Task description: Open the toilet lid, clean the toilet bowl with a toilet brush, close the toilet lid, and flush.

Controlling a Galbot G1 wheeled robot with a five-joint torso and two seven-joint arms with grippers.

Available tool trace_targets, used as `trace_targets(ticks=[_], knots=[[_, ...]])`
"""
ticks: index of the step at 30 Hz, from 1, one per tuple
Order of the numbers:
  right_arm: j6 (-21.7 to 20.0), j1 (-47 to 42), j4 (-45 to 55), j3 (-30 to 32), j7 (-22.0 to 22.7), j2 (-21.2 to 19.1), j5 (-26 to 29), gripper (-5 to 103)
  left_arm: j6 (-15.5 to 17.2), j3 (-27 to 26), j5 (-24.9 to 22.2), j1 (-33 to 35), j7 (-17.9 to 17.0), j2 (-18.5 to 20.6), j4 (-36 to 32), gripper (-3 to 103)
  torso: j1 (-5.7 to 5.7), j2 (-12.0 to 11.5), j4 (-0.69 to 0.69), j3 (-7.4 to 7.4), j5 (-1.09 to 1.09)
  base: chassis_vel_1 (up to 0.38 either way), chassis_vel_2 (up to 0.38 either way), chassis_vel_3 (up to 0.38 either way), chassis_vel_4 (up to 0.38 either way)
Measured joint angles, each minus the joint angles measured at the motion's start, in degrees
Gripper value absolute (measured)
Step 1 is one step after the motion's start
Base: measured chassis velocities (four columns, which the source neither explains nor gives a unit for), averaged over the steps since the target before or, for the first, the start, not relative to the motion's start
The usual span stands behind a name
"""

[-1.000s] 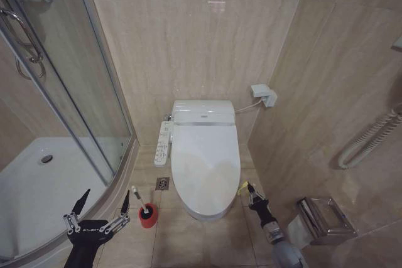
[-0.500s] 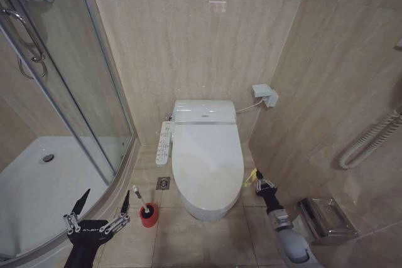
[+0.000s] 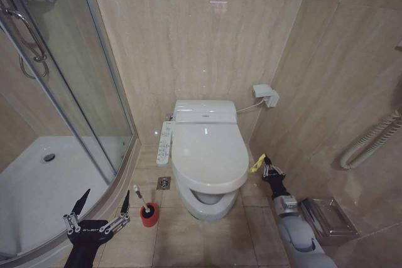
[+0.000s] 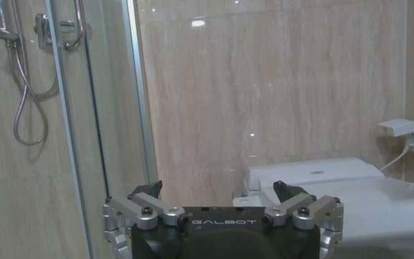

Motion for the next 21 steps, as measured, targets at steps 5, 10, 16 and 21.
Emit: trace_targets(ticks=[5, 10, 16, 21], knots=[[-1.9, 1.97, 1.24, 0.17, 0.97, -1.08, 1.24, 0, 0.0, 0.0, 0.0, 0.0, 0.0, 0.0, 0.0, 100, 0.0, 0.0, 0.0, 0.0, 0.0, 0.0, 0.0, 0.0, 0.0], [-3.2, 4.3, 1.13, 0.2, 1.63, -2.56, 2.43, 0, 0.0, 0.0, 0.0, 0.0, 0.0, 0.0, 0.0, 100, 0.0, 0.0, 0.01, 0.0, 0.01, 0.0, 0.0, 0.0, 0.0], [-4.47, 7.12, 0.29, -0.11, 2.43, -3.61, 3.28, 0, 0.0, 0.0, 0.0, 0.0, 0.0, 0.0, 0.0, 100, 0.0, 0.0, 0.0, 0.0, 0.0, 0.0, 0.0, 0.0, 0.0], [-6.44, 10.38, -0.7, -1.75, 3.79, -3.92, 3.77, 0, 0.0, 0.0, 0.0, 0.0, 0.0, 0.0, 0.0, 100, 0.0, 0.0, -0.03, 0.0, 0.0, 0.0, 0.0, 0.0, 0.0]])
